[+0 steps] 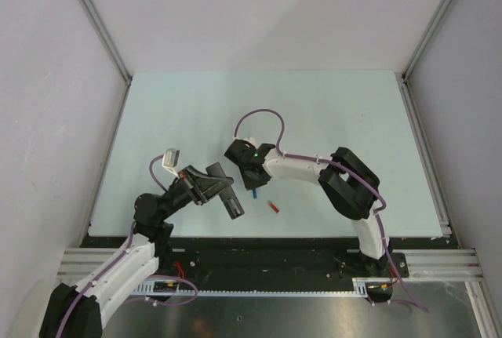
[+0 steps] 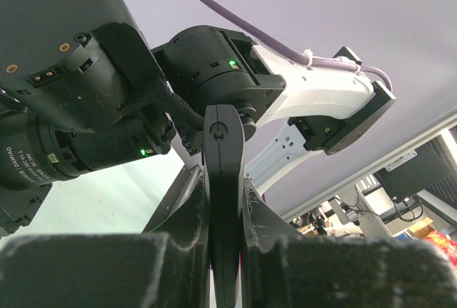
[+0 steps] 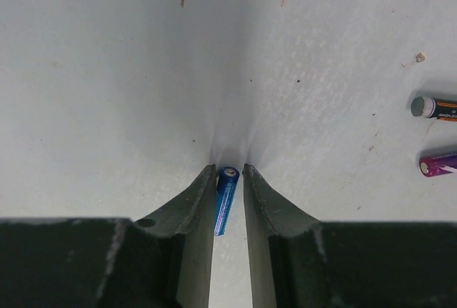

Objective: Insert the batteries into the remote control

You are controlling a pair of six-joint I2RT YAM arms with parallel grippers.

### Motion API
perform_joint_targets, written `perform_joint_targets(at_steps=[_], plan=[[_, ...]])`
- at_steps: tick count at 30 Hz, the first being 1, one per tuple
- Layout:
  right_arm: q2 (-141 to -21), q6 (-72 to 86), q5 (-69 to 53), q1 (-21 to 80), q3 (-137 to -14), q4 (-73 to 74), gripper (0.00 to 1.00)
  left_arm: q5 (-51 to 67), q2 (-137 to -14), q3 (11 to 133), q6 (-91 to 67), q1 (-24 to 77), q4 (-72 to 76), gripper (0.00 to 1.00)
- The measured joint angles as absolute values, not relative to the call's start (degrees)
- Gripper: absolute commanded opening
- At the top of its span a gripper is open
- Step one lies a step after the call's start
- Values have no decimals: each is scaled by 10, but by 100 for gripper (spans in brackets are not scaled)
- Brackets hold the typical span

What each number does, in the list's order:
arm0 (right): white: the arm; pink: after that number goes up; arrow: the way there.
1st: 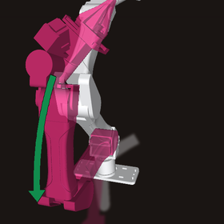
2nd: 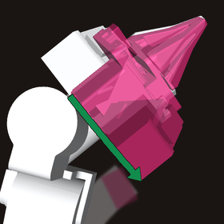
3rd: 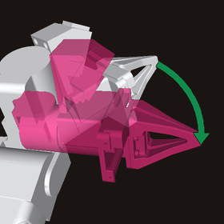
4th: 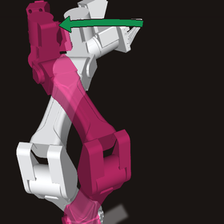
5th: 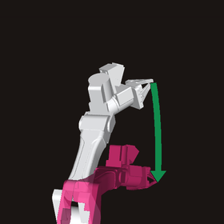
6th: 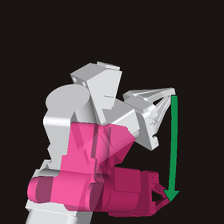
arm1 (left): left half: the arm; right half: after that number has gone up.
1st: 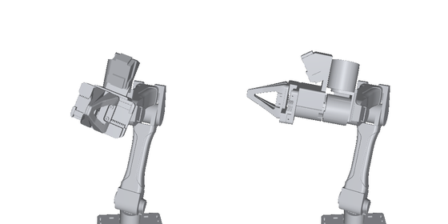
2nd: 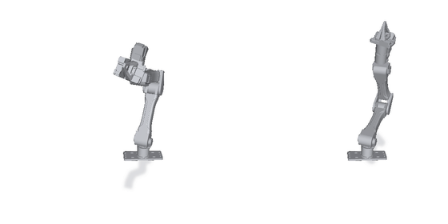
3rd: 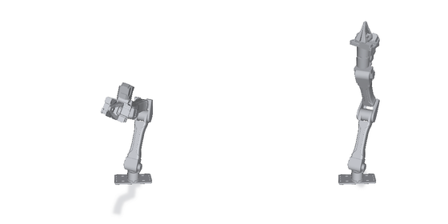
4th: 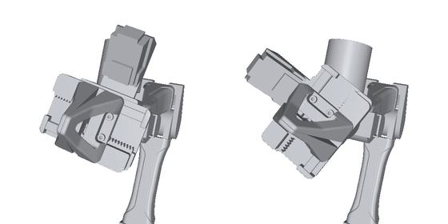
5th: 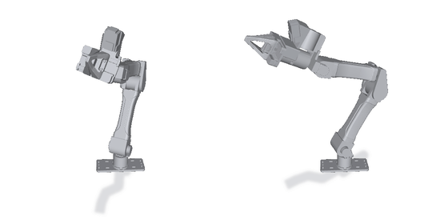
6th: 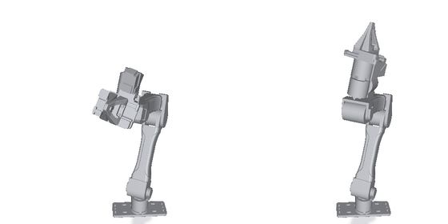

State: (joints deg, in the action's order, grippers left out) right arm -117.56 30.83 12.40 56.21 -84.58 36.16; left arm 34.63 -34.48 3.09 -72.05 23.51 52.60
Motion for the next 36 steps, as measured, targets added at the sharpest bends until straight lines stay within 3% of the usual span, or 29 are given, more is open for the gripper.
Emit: perform_joint_targets(at_steps=[6, 18, 30, 36], plan=[[-1176, 301, 121, 560, -846, 360, 1, 346, -345, 31, -721, 235, 526, 0], [-1116, 306, 136, 557, -766, 329, 0, 337, -351, 31, -721, 235, 526, 0], [-752, 321, 295, 587, -644, 293, 0, 294, -481, 79, -714, 258, 520, 0], [-643, 310, 327, 630, -589, 227, 0, 253, -557, 141, -710, 281, 524, 0]])
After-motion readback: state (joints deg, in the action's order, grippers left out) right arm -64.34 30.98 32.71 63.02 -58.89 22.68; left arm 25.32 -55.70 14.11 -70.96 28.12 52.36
